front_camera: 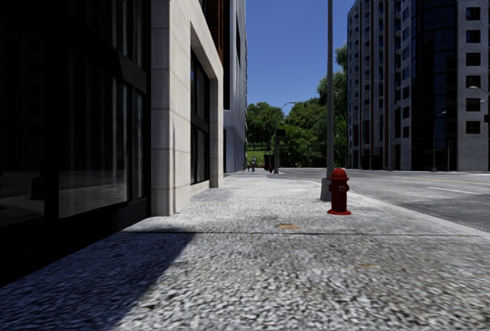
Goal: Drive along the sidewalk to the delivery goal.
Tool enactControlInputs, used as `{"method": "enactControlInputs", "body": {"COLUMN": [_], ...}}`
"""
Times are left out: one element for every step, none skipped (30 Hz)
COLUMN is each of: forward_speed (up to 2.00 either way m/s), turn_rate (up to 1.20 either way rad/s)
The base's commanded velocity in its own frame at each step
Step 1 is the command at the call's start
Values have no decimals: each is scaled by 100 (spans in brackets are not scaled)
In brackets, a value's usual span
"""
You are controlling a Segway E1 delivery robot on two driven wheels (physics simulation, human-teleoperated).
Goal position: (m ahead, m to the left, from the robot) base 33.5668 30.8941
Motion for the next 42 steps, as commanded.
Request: {"method": "enactControlInputs", "body": {"forward_speed": [200,200,200,200,200,200,200,200,200,200,200,200,200,200,200,200,200,200,200,200,200,200,200,200,200,200,200,200,200,200,200,200,200,200,200,200,200,200,200,200,200,200], "turn_rate": [0,0,0,0,0,0,0,0,0,0,0,0,-26,-26,-37,-39,0,0,0,0,0,0,0,0,0,0,0,0,0,0,0,0,0,0,0,0,0,0,0,0,0,0]}}
